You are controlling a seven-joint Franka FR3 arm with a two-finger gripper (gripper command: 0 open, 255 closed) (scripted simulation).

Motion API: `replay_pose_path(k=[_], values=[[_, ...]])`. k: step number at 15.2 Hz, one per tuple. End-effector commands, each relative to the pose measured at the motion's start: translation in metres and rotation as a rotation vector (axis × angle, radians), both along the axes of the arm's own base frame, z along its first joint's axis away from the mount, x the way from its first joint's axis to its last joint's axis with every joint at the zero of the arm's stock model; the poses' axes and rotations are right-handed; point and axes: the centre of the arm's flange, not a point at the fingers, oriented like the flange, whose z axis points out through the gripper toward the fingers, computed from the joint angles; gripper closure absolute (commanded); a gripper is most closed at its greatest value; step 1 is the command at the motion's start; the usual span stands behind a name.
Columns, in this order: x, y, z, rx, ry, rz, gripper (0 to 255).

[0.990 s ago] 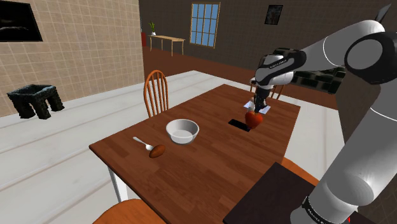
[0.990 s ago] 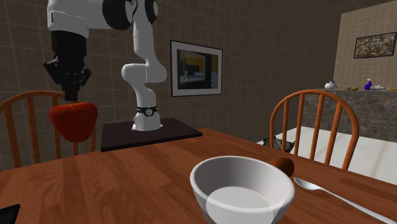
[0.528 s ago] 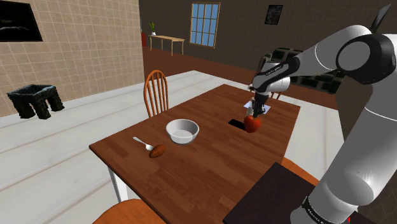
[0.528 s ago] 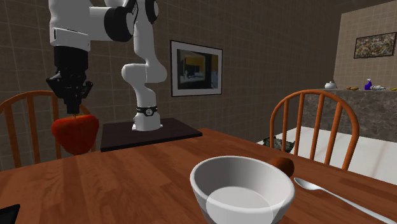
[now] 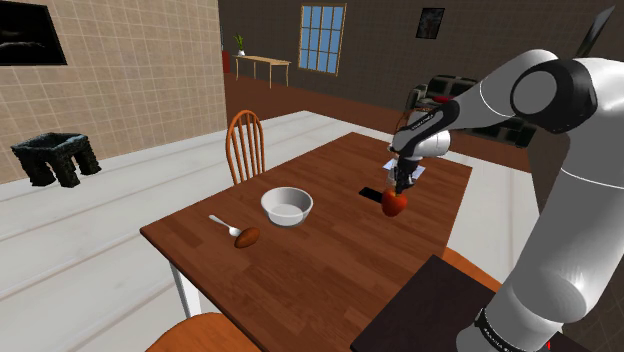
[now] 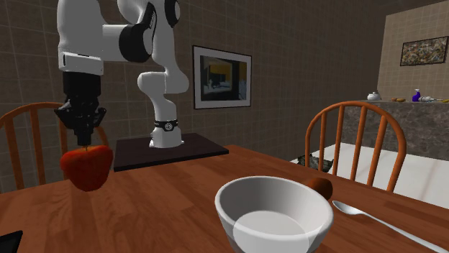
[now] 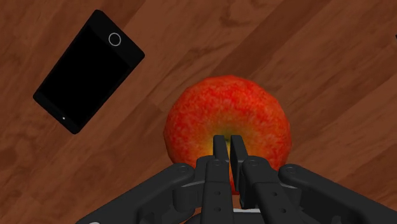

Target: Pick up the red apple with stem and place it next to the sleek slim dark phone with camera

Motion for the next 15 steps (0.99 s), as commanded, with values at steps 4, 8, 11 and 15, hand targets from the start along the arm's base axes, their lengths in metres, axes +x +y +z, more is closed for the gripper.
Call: replay_pose_path(k=[4,8,11,15], values=[[0.000,0.001,-0.026,0.000,-0.001,0.000,255],[0.000,0.001,-0.037,0.000,-0.001,0.000,255],[0.000,0.001,-0.037,0.000,-0.001,0.000,255],[0.000,0.001,-0.037,0.000,-0.001,0.000,0]])
